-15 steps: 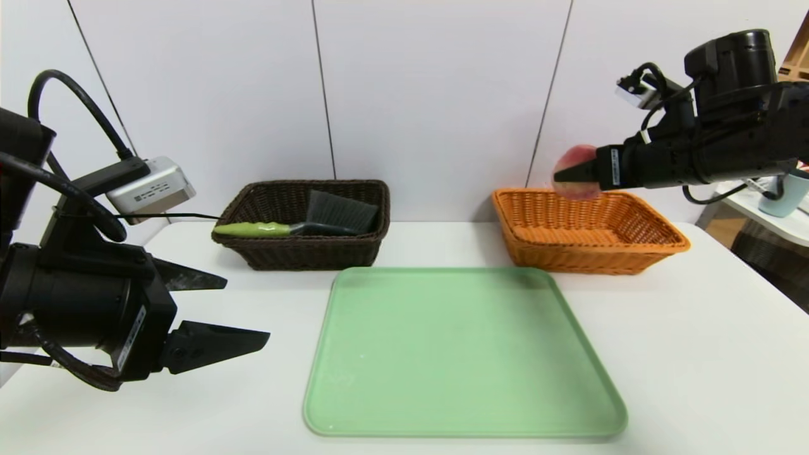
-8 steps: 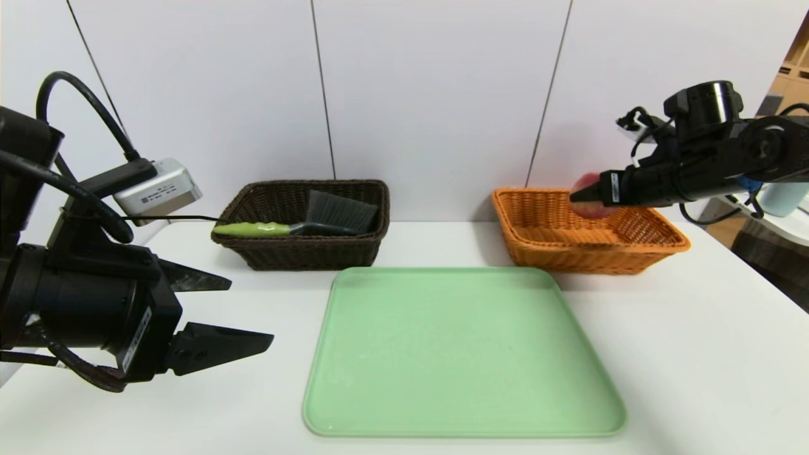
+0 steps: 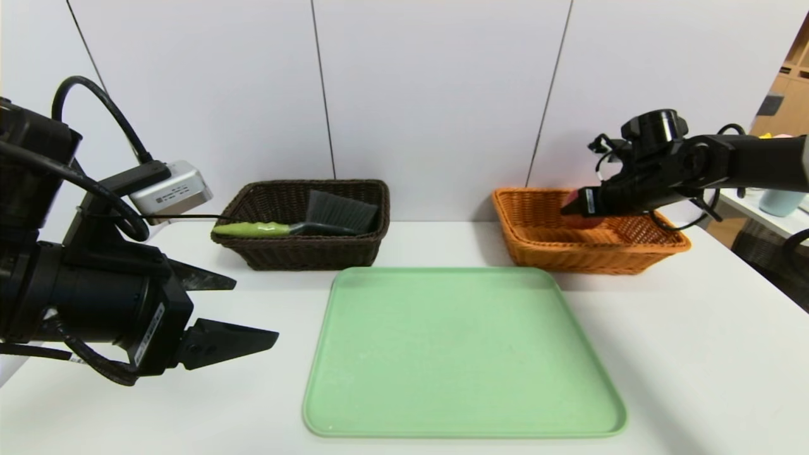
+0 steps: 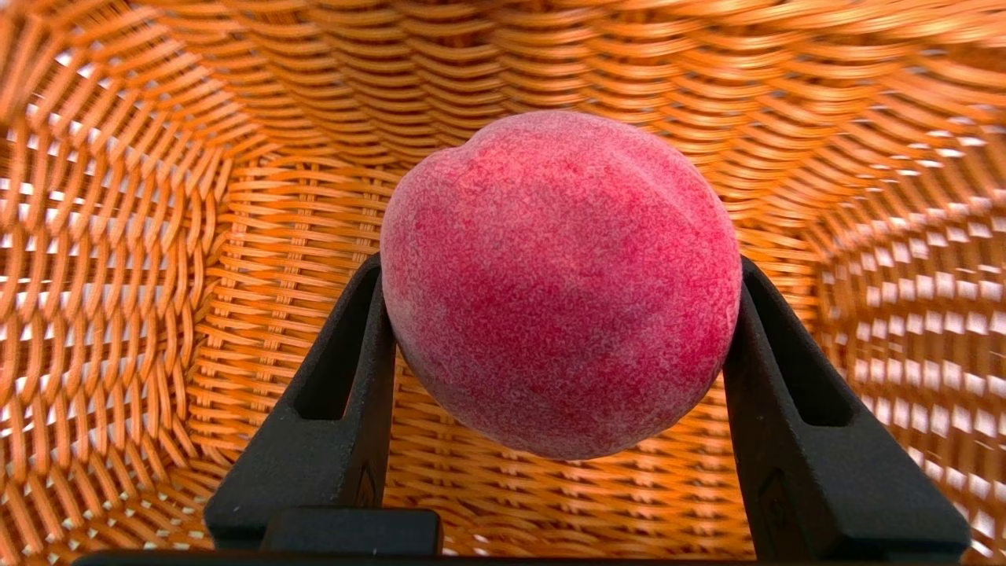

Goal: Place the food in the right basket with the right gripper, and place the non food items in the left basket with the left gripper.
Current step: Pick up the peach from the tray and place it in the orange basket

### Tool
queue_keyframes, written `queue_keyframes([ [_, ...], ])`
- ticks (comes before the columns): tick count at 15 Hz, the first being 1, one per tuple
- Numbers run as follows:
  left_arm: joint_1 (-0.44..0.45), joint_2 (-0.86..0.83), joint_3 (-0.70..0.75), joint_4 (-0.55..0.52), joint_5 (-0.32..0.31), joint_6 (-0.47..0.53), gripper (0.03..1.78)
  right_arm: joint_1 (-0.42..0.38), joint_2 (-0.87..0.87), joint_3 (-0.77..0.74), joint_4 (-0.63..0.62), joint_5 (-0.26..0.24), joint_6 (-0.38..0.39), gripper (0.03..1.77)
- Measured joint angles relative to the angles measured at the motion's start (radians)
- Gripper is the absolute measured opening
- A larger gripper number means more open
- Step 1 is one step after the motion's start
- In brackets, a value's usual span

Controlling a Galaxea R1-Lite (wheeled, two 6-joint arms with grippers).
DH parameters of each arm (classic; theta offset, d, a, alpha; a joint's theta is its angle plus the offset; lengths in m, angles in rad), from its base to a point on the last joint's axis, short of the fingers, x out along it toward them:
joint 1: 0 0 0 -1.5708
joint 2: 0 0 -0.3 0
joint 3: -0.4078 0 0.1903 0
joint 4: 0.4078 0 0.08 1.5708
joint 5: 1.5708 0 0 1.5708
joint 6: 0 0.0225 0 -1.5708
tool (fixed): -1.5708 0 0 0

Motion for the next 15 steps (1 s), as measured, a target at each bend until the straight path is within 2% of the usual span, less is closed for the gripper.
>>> queue_keyframes([
  [2, 0.0, 0.006, 0.0, 0.0, 0.0, 0.0, 1.69, 0.002, 0.029, -0.027, 0.016, 0.0, -0.014, 1.15],
  [8, 0.001, 0.014, -0.001, 0.0, 0.001, 0.0, 1.69, 0.012, 0.053, -0.036, 0.024, 0.002, -0.02, 1.45],
  [15, 0.002, -0.001, -0.02, 0.001, 0.003, -0.006, 1.69, 0.013, -0.033, -0.037, 0.056, 0.014, -0.025, 1.6],
])
